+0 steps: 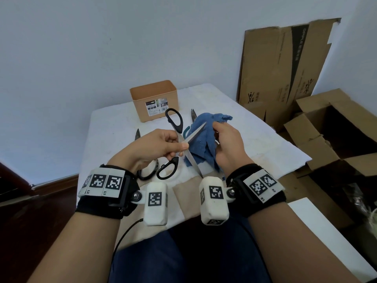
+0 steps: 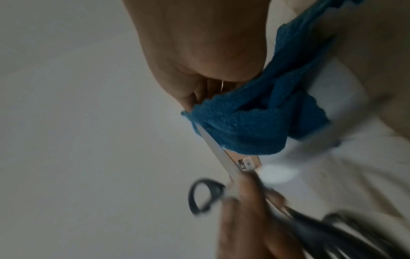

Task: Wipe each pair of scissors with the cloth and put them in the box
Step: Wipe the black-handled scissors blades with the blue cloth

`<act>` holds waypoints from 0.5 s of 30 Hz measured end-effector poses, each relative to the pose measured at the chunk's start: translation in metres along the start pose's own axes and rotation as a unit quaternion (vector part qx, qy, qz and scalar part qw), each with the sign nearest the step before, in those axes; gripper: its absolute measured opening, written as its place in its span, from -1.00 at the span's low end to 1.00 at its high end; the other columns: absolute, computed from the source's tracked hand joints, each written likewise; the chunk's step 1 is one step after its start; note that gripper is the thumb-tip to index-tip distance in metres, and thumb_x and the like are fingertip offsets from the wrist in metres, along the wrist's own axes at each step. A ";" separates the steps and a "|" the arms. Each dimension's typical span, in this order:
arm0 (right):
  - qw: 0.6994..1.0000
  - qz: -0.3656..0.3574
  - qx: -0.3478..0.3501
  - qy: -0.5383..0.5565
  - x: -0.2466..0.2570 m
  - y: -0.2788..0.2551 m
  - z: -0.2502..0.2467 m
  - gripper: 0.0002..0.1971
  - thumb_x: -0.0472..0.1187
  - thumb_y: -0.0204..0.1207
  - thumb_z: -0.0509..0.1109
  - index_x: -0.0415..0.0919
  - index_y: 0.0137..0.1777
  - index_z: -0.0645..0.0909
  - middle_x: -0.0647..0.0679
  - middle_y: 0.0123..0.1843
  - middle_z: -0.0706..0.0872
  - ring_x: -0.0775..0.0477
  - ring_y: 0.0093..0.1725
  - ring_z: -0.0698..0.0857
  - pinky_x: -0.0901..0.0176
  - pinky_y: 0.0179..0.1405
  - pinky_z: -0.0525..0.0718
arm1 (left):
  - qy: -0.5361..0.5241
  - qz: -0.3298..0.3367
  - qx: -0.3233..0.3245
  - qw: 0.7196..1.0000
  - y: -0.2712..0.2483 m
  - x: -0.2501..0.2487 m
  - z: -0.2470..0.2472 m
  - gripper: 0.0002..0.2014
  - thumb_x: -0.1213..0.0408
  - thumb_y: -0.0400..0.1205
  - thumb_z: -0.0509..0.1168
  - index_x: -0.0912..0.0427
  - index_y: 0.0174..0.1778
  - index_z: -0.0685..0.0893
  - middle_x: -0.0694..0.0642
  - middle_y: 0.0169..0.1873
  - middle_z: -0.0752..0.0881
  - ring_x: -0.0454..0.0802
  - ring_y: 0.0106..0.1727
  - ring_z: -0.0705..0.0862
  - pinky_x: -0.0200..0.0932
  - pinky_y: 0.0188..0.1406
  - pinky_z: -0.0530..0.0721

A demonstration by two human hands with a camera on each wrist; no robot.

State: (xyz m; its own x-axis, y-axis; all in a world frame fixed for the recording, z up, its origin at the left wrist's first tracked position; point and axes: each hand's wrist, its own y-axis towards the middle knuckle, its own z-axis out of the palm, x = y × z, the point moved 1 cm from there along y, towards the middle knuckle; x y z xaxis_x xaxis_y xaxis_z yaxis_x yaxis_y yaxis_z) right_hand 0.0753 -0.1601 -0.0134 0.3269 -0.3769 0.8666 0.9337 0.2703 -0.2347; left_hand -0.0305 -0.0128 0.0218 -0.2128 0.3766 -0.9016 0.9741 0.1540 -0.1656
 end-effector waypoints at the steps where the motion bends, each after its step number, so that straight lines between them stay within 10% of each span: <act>1: 1.000 -0.014 -0.019 -0.014 0.003 0.006 -0.004 -0.73 -0.30 0.63 0.31 -0.46 0.24 0.61 -0.10 -0.34 0.69 -0.04 -0.40 0.68 0.16 -0.34 0.67 | -0.001 -0.003 0.003 1.000 -0.001 0.004 -0.003 -0.90 0.34 0.64 0.43 0.25 -0.19 0.72 0.03 -0.44 0.70 -0.25 -0.53 0.53 -0.43 -0.50 0.51; 7: 0.992 -0.073 -0.064 -0.077 0.015 0.027 -0.017 -0.82 -0.30 0.62 0.32 -0.17 -0.24 0.56 -0.04 -0.33 0.62 -0.02 -0.37 0.60 0.13 -0.29 0.60 | -0.078 -0.013 -0.097 0.992 0.001 0.022 -0.012 -0.86 0.29 0.63 0.46 0.17 -0.26 0.73 0.05 -0.39 0.75 -0.19 -0.44 0.56 -0.38 -0.40 0.58; 15: 0.973 -0.021 0.060 -0.221 0.003 0.032 0.010 -0.78 -0.44 0.55 0.33 -0.16 -0.27 0.53 -0.04 -0.26 0.60 0.01 -0.23 0.60 -0.03 0.17 0.64 | -0.196 0.003 -0.209 0.958 0.014 0.018 -0.020 -0.88 0.33 0.67 0.41 0.31 -0.13 0.74 0.07 -0.40 0.73 -0.17 -0.44 0.57 -0.43 -0.37 0.63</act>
State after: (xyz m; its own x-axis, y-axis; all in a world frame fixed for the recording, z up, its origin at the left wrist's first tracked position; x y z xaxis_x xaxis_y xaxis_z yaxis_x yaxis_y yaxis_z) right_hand 0.1051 -0.1438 -0.0140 0.1691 0.0204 0.9854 0.9124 0.3748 -0.1643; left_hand -0.0218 0.0140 0.0114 -0.0825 0.0198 -0.9964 0.8416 0.5369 -0.0590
